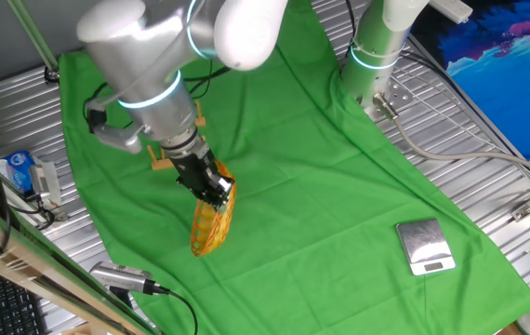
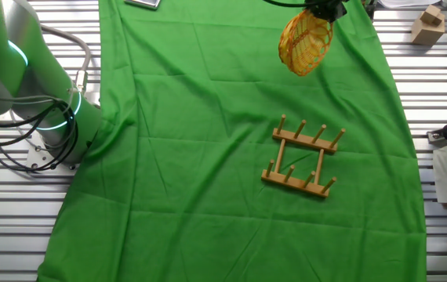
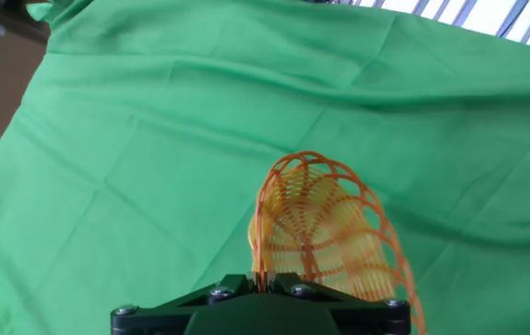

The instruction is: Take the dish off the dish rack

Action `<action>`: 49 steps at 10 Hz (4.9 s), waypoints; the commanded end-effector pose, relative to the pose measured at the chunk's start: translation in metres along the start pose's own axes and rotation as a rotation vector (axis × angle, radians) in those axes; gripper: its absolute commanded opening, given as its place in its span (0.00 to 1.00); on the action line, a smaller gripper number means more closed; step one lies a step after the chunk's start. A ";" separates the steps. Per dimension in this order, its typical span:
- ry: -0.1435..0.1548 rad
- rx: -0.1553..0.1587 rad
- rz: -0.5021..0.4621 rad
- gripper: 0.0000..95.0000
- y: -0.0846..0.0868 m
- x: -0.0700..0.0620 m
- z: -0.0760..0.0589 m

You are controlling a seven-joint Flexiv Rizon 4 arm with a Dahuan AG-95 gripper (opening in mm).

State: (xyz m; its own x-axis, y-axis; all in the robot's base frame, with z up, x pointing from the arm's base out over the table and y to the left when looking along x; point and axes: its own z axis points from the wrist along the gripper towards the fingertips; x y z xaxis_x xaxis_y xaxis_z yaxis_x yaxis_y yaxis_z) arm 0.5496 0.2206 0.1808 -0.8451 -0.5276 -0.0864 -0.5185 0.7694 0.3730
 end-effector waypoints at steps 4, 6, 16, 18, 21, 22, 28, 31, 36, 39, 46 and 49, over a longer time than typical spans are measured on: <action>0.002 0.005 -0.017 0.00 0.000 0.003 0.005; 0.011 0.008 -0.022 0.00 0.001 0.004 0.005; 0.077 -0.013 -0.162 0.00 0.018 0.006 0.006; 0.051 0.003 -0.131 0.00 0.026 0.001 0.022; 0.007 0.034 -0.096 0.00 0.034 -0.015 0.039; 0.004 0.036 -0.090 0.00 0.035 -0.016 0.041; 0.013 0.044 -0.116 0.00 0.026 -0.015 0.058; 0.009 0.043 -0.115 0.00 0.025 -0.017 0.059; 0.010 0.041 -0.115 0.00 0.023 -0.022 0.059; 0.013 0.048 -0.120 0.00 0.023 -0.022 0.061; 0.013 0.066 -0.131 0.20 0.021 -0.021 0.065; 0.014 0.065 -0.137 0.40 0.021 -0.021 0.065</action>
State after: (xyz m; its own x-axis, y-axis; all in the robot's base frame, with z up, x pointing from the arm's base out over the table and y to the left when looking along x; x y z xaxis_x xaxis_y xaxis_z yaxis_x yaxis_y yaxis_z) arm 0.5487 0.2715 0.1298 -0.7649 -0.6329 -0.1196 -0.6358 0.7123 0.2971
